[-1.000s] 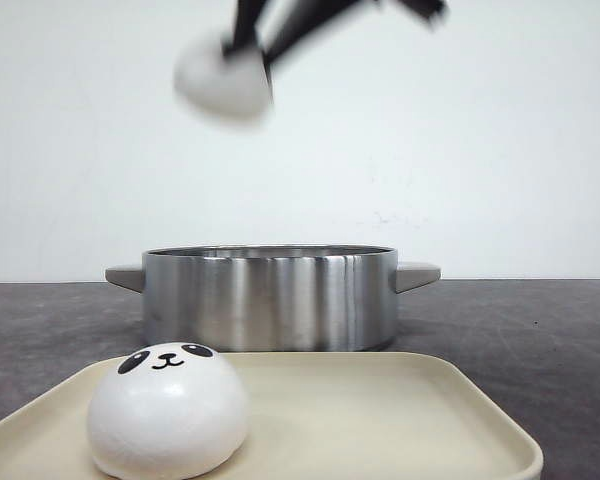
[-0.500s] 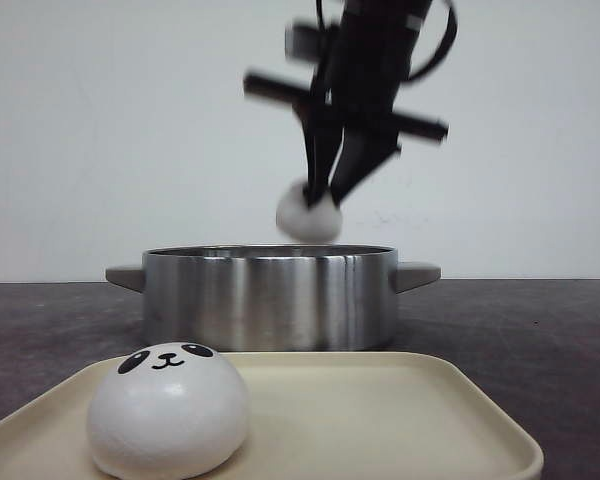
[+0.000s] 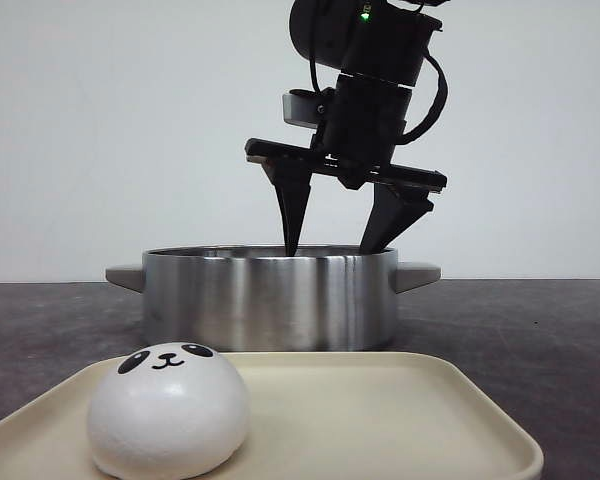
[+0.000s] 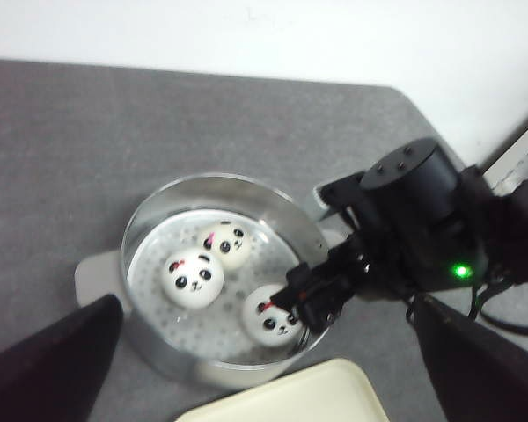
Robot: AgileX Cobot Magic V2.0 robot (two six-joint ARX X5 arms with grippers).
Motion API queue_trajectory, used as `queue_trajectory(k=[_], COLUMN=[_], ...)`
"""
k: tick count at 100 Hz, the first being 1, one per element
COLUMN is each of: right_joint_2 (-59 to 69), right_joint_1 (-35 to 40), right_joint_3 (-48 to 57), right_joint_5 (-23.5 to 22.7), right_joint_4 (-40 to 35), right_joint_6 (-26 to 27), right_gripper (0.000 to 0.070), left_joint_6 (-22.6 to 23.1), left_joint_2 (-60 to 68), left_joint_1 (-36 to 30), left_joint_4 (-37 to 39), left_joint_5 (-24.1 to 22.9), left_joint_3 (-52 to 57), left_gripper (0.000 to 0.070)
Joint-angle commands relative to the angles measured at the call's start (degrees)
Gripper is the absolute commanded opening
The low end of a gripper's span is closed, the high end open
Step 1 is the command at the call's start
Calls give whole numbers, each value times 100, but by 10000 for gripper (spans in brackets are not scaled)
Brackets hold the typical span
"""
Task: Steam buns
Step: 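Lift the bun into the steel pot and open the right gripper, then grasp the last panda bun on the tray with the left gripper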
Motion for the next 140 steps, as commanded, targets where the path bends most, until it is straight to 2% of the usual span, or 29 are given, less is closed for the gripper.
queue_trajectory(k=[1,6,15,16,40,56,66,87,109,140], right_joint_2=[-9,-120,-422,-468,-1923,-2922,-3386,-3886,-3960,-3952], right_joint_1=[9,-11,-9,-9,319,831,1178,1672,1810,1888], right_joint_3=[136,219,413,433,723,723,723,723,723,723], right_joint_5=[17,20,22,22,20,166,516,1078,1248,1246], right_joint_4=[-42,-125,-190,-192,-260,-256,-258,-361,-627,-667], right_joint_6=[-68,-70,-225,-240,-382,-448,-448,-417,-269,-166], right_gripper=[460,365,22,0,6,6,6,6,6,6], left_joint_6=[57,57,50,50,24,-236,-496,-1113,-1368,-1388], left_joint_2=[33,35,35,35,35,33,35,216,1049,2380], left_joint_1=[-26,-28,-42,-46,-492,-1019,-1377,-1956,-2208,-2396], left_joint_4=[-98,-282,-669,-708,-1475,-1497,-1244,-225,380,1073], left_joint_5=[-11,-11,9,11,208,339,343,343,297,291], left_joint_3=[111,109,90,85,-107,-544,-1047,-2221,-2490,-2490], left_gripper=[667,666,666,666,667,667,667,667,667,666])
